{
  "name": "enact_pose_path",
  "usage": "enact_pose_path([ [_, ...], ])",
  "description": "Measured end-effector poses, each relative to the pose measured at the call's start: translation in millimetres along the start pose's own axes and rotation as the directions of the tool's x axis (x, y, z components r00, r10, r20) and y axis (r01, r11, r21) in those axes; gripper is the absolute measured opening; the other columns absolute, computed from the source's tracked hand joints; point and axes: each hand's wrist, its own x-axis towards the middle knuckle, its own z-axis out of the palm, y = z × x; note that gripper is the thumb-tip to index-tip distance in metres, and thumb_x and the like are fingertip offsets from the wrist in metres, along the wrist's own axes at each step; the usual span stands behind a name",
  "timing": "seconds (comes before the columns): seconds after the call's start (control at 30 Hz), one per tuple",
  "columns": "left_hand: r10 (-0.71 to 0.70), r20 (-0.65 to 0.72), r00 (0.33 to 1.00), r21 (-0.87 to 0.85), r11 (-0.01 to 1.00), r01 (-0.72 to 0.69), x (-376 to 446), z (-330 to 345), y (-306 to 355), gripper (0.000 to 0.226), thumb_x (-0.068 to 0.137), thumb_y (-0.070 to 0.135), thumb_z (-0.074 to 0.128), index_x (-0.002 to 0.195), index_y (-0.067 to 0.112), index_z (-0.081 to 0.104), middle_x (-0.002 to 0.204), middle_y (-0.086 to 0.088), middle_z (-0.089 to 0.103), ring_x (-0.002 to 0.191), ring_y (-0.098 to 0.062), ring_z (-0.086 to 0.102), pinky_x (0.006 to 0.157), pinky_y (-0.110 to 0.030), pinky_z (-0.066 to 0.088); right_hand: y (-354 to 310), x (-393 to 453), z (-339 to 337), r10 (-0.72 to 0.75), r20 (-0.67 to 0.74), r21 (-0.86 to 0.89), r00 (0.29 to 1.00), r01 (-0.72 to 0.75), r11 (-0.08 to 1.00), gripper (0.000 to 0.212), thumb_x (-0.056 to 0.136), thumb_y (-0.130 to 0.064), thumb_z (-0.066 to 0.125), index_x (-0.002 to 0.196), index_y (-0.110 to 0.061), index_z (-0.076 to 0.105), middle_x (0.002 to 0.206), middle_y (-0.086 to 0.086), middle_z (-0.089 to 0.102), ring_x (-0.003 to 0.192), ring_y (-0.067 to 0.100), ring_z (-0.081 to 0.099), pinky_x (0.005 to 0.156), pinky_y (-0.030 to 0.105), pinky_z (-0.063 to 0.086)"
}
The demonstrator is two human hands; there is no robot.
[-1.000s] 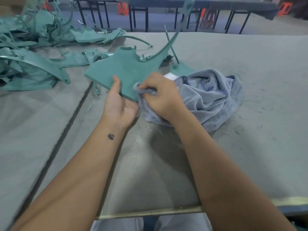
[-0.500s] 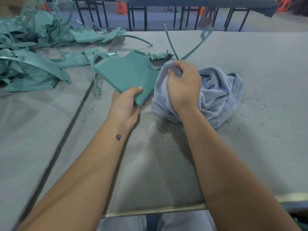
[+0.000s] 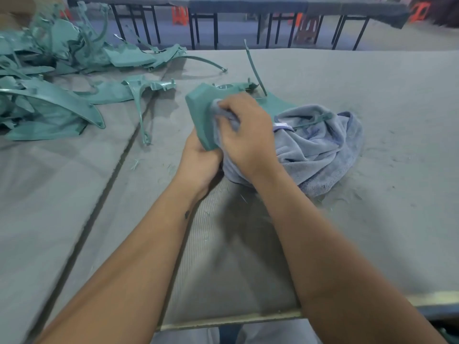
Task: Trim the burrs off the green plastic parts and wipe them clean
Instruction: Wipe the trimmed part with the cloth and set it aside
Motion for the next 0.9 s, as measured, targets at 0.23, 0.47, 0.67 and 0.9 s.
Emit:
enact_pose_path([
  [0.23, 0.018, 0.109, 0.994, 0.098, 0.995, -0.029, 1, 0, -1, 0.041, 0.069, -0.005, 0.059, 0.099, 0.022, 0.067, 0.085, 0.007, 0.073, 0.077, -0.009, 0.066, 0.062, -0.022, 0.05, 20, 17, -7, 0.36, -0.094, -0.454, 0.928, -0.362, 0.814, 0.019, 0.091, -0.007, 0.043, 0.105, -0.011, 0.056, 0.114, 0.009, 0.049, 0.091, 0.032, 0.055, 0.067, 0.034, 0.032],
  [0.47, 0.004, 0.136, 0.991, 0.109, 0.994, -0.019, 2, -2, -2, 0.041, 0.076, -0.017, 0.053, 0.108, 0.006, 0.064, 0.087, -0.001, 0.071, 0.079, -0.014, 0.065, 0.063, -0.024, 0.049, 19, 19, -8, 0.38, -0.127, -0.328, 0.916, -0.4, 0.856, 0.013, 0.094, -0.01, 0.044, 0.099, -0.008, 0.057, 0.11, 0.012, 0.057, 0.093, 0.032, 0.056, 0.069, 0.03, 0.029],
  [0.67, -0.015, 0.091, 0.996, -0.02, 1.0, 0.017, -2, -1, -2, 0.029, 0.095, -0.006, 0.041, 0.088, 0.017, 0.058, 0.067, 0.013, 0.069, 0.066, 0.0, 0.067, 0.058, -0.017, 0.052, -25, -6, 9, -0.143, 0.115, -0.126, 0.983, 0.158, 0.979, 0.011, 0.081, 0.007, 0.056, 0.091, 0.004, 0.059, 0.09, 0.018, 0.056, 0.073, 0.034, 0.053, 0.065, 0.043, 0.038],
  [0.9, -0.032, 0.116, 0.993, 0.002, 0.999, 0.032, 1, -5, -3, 0.033, 0.078, -0.015, 0.053, 0.085, 0.014, 0.068, 0.074, -0.002, 0.072, 0.07, -0.016, 0.068, 0.061, -0.027, 0.054, -12, 24, 3, 0.31, 0.004, 0.01, 0.951, -0.31, 0.951, 0.014, 0.091, -0.002, 0.045, 0.088, -0.015, 0.046, 0.094, -0.001, 0.05, 0.075, 0.013, 0.046, 0.071, 0.033, 0.037],
])
